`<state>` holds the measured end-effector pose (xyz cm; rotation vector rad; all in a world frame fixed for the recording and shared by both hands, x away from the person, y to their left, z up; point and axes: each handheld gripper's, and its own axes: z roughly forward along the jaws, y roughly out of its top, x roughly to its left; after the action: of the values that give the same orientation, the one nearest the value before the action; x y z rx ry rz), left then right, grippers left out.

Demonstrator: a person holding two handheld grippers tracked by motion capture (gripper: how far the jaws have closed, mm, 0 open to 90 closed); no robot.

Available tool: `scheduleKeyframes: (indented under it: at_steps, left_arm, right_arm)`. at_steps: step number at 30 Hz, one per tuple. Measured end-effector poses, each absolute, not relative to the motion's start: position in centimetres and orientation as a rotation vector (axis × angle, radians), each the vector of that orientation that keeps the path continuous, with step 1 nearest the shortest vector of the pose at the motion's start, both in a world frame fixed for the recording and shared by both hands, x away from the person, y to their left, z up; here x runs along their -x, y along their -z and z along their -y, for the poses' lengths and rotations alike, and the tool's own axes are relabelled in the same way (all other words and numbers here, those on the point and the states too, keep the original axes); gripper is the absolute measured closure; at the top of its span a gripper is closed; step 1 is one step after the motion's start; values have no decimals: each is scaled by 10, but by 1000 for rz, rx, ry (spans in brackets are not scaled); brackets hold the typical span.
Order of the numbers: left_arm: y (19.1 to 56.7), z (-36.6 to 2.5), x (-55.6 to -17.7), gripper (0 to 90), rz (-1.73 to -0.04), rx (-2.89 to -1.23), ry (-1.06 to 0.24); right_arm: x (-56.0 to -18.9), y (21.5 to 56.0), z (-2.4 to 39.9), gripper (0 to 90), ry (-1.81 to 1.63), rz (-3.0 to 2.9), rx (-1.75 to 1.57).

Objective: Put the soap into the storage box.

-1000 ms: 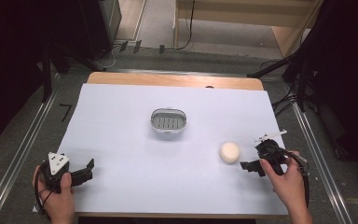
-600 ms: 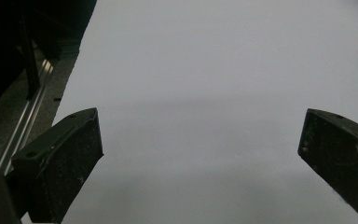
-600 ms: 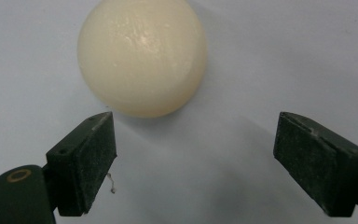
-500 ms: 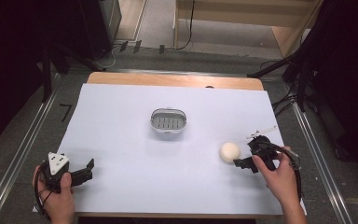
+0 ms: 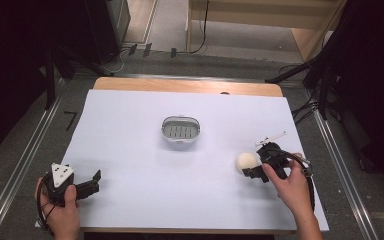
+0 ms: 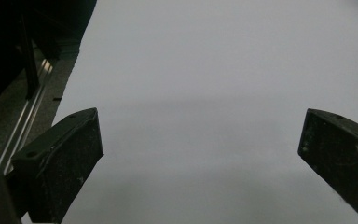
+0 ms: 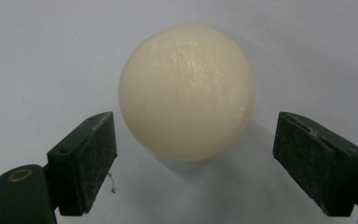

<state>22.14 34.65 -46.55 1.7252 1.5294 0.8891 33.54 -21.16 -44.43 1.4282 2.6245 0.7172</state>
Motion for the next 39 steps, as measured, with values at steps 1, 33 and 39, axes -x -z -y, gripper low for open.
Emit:
scheduleKeyframes:
  at_steps: [1,33,39]
  left_arm:
    - [465,-347,-221,1,-1529,-1725,-889]
    - [465,-347,-221,1,-1529,-1719,-884]
    - [465,-347,-221,1,-1528,-1721,-883]
  right_arm:
    - [-336,444,209,140,-721,-2628,-1420]
    - [-348,451,187,214,-659,-2605,-1438]
    - [-348,452,185,234,-655,-2608,-1431]
